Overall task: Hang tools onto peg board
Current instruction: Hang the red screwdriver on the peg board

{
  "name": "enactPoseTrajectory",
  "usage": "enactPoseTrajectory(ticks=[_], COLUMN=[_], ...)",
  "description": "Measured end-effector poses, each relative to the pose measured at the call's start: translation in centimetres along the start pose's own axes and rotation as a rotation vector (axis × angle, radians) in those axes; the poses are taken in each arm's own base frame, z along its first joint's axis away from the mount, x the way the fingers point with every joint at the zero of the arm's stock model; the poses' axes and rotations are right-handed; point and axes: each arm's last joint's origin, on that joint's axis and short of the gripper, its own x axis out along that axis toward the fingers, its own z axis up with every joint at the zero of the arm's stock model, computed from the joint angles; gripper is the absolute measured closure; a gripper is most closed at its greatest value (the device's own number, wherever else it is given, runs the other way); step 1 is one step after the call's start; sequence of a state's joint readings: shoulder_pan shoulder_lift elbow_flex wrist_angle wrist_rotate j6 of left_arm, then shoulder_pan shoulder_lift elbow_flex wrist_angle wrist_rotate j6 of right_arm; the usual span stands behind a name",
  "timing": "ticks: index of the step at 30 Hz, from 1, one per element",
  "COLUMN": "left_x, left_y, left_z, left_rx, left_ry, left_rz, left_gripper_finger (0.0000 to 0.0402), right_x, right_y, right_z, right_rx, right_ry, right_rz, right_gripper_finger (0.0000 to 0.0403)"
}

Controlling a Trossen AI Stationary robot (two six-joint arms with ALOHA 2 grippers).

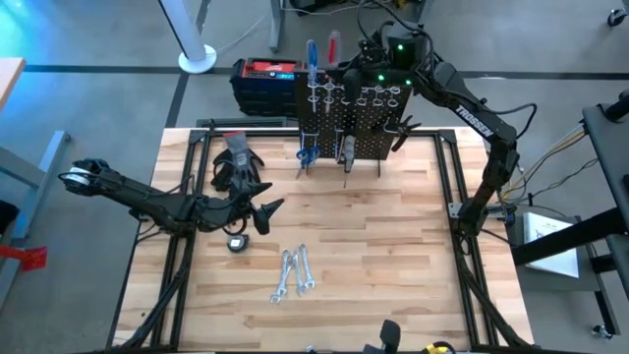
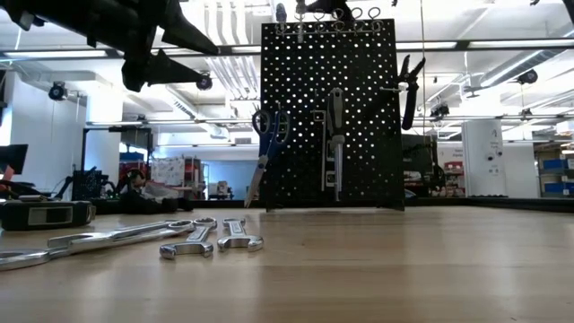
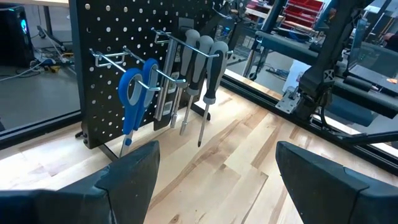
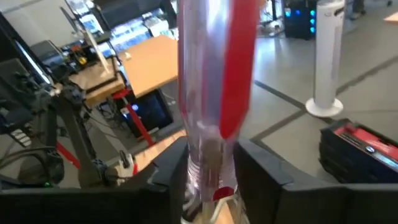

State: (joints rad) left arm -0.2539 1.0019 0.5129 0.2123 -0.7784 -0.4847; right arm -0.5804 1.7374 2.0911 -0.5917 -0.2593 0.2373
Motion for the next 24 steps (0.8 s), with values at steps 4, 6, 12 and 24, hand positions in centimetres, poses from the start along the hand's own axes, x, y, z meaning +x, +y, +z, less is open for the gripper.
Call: enactPoseTrajectory(ticks=[4, 6, 12, 24], left_x=[0.0, 0.0, 0.0, 0.0], left_y=[0.0, 0.0, 0.0, 0.0], left_z=[0.0, 0.0, 0.0, 0.0], left_rx=[0.000, 0.000, -0.004, -0.012], left_ry=[0.000, 0.000, 0.000, 0.005], left_rz=[0.001, 0.001, 0.000, -0.005], left_gripper_finger=[0.0091, 0.0091, 0.0091, 0.0091], right_x=[0.0, 0.0, -0.1, -3.1], right_y=[0.1, 0.2, 0.5, 1.8], right_z=[-0.1, -0.2, 0.0, 1.6], right_rx=[-0.001, -0.012, -0.026, -0.108], right_ry=[0.012, 0.015, 0.011, -0.084], right_rz=[-0.003, 0.000, 0.011, 0.027], right_gripper_finger=[0.0253, 0.0254, 0.0277, 0.0256])
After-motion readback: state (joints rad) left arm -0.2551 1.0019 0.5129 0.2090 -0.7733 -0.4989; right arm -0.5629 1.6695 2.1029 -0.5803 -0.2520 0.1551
